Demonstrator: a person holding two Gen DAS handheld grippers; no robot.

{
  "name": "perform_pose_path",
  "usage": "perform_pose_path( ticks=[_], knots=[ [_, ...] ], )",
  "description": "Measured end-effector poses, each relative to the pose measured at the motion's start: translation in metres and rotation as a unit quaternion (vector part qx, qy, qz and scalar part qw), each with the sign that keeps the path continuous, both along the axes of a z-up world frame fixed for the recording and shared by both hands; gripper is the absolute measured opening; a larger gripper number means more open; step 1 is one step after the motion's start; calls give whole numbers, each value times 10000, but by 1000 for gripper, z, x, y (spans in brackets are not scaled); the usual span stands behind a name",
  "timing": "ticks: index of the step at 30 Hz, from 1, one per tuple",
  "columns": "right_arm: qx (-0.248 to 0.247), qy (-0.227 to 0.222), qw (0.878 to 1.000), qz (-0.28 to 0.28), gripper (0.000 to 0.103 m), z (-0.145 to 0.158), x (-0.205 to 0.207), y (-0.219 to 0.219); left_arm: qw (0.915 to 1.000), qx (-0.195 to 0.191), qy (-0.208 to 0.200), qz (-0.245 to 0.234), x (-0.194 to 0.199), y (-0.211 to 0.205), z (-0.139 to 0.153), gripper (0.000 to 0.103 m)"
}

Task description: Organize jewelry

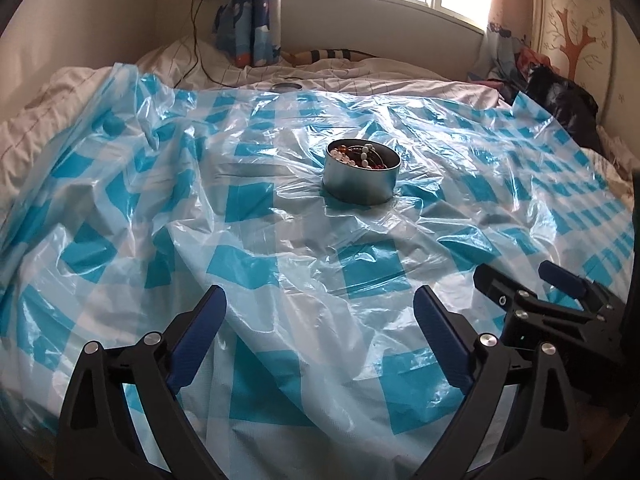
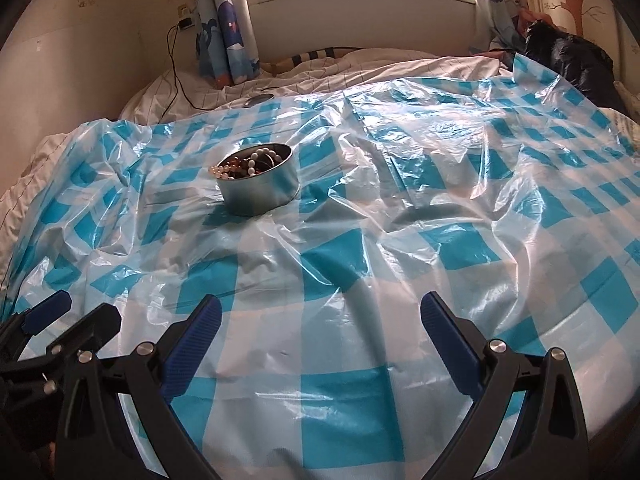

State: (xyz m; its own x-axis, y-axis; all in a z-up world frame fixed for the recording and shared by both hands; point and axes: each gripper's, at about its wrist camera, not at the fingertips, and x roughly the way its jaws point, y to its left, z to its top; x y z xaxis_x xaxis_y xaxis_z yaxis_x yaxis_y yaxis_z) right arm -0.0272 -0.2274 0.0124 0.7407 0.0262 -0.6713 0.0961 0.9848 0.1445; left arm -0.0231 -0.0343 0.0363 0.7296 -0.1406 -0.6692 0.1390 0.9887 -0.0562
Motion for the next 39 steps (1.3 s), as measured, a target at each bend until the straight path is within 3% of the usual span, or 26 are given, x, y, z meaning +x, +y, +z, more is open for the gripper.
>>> perform_pose_path(
  ticks=[9,18,39],
  knots=[
    [-127,48,9999,-38,96,-5,1,3,10000,64,-42,42,-1,1,2,95],
    [-229,-56,9997,-94,96,-5,2,7,9997,123,151,132,7,3,-5,95],
    [-427,-38,9990,-100,96,-10,14,15,9992,267,62,300,21,9,-19,95]
  ],
)
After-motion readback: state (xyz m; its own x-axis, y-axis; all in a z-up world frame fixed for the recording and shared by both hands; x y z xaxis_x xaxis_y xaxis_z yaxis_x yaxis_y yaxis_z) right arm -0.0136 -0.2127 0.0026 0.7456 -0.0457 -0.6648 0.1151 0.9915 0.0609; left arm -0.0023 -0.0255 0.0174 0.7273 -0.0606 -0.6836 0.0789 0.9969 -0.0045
